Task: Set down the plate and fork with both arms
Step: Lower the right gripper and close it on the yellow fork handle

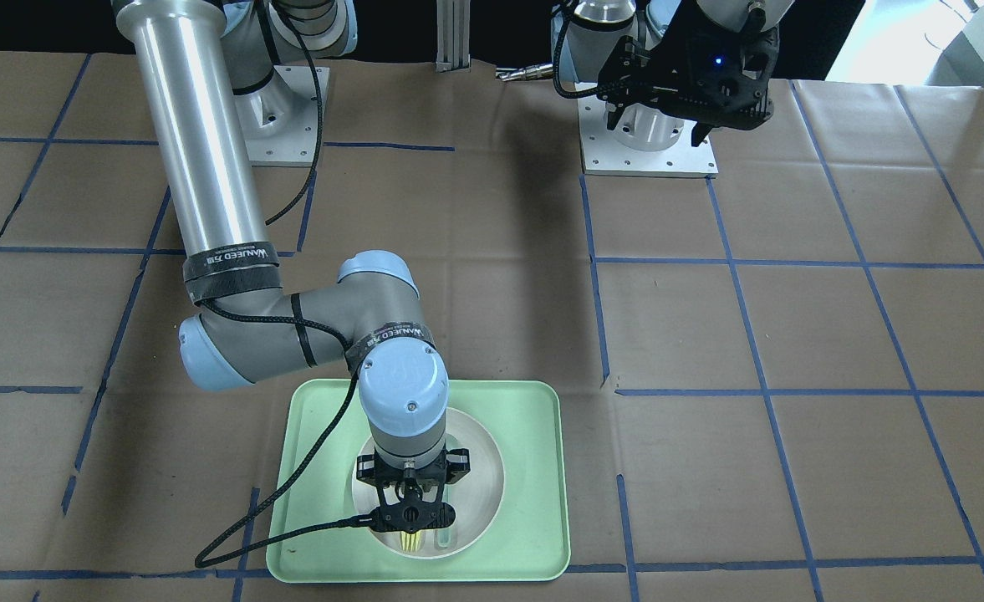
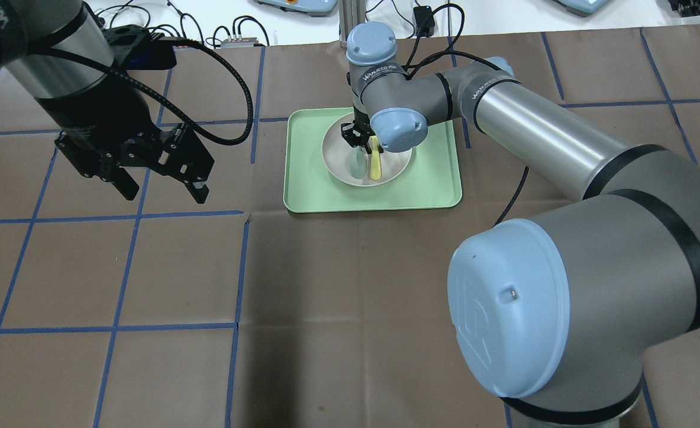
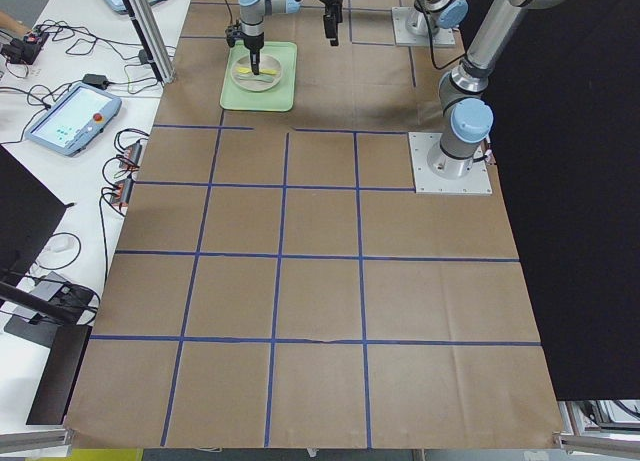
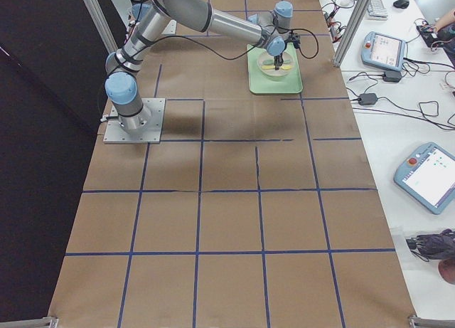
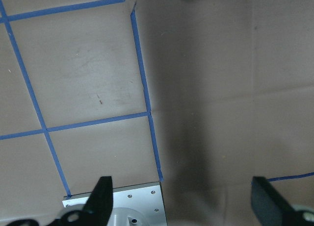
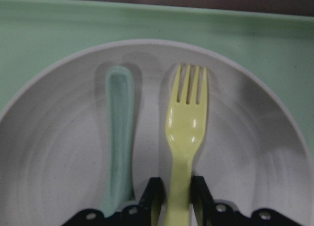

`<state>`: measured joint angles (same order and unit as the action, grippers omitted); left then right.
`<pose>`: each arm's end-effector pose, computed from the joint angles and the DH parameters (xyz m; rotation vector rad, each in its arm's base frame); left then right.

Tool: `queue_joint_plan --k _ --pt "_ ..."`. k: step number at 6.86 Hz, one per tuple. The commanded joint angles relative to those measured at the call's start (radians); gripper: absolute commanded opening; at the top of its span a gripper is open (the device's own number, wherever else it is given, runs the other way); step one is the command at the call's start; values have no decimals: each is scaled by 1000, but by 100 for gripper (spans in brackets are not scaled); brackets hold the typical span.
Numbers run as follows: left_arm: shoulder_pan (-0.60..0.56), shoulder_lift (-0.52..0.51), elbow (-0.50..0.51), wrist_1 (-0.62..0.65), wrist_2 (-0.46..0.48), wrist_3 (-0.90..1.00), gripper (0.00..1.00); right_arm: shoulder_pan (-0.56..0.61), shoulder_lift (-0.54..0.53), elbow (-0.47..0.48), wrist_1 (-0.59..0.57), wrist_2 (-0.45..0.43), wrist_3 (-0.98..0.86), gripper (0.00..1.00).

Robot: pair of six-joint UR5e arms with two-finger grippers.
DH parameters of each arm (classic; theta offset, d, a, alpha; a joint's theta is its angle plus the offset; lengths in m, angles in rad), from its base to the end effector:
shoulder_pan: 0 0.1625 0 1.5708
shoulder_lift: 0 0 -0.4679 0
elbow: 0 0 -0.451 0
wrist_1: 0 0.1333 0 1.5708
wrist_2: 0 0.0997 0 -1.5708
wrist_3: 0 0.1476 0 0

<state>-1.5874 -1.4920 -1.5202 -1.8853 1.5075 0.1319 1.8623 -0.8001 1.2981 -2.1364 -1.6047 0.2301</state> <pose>-0.1506 -0.4788 0.5240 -0.2177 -3.0477 -0.2776 0.3619 -0.7597 0.1423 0.0941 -3.1227 0.1157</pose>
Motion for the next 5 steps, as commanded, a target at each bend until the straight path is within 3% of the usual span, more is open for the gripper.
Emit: queue_joint_plan --k 1,3,5 --pt "0 -1 0 0 -1 0 100 0 -2 0 0 2 0 23" --pt "0 1 0 0 0 0 100 -2 -4 0 1 2 0 5" --pt "0 -1 0 0 -1 0 100 -2 -5 -2 1 2 0 0"
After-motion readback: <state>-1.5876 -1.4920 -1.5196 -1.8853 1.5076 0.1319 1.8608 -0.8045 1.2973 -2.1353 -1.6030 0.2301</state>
